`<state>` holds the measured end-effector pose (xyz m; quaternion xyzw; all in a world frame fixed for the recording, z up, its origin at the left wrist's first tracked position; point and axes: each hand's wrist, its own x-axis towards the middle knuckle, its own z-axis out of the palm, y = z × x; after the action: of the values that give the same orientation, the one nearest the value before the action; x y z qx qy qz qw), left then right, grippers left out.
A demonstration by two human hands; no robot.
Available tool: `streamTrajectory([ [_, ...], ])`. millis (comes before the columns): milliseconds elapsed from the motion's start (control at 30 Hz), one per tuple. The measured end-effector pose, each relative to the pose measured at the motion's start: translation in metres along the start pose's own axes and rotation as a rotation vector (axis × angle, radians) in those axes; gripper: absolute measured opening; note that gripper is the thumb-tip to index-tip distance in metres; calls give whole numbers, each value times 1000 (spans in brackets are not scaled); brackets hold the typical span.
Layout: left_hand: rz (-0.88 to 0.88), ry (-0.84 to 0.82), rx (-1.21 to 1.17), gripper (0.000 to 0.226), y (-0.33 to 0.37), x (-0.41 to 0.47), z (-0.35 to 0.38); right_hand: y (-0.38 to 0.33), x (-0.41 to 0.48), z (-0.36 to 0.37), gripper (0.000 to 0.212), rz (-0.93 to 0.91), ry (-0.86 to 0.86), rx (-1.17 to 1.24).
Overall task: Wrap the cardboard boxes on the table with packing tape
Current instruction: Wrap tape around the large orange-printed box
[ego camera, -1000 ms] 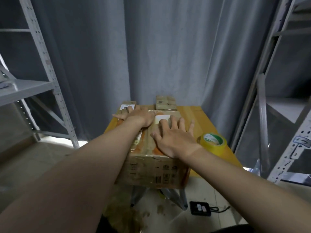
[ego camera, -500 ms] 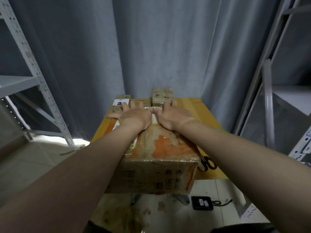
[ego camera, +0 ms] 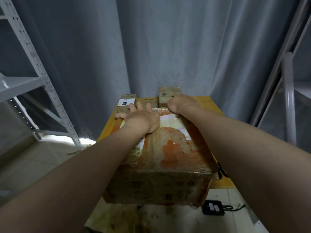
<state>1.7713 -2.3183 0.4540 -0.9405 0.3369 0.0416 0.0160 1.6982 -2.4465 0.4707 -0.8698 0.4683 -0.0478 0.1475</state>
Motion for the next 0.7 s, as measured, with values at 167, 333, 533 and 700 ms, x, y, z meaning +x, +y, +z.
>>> streamTrajectory([
  [167,24,40,-63,72,-6,-7,-3,8,-11,-1,44,-20,96,33],
  [333,-151,101,-345,73,-48,2,-23,21,-35,-7,31,-28,-19,92],
  [533,-119,196,-710,41,-64,-26,-47,21,-66,-26,46,-44,68,197],
  [700,-156,409,-914,42,-66,-64,-87,24,-98,-58,52,-39,379,389],
])
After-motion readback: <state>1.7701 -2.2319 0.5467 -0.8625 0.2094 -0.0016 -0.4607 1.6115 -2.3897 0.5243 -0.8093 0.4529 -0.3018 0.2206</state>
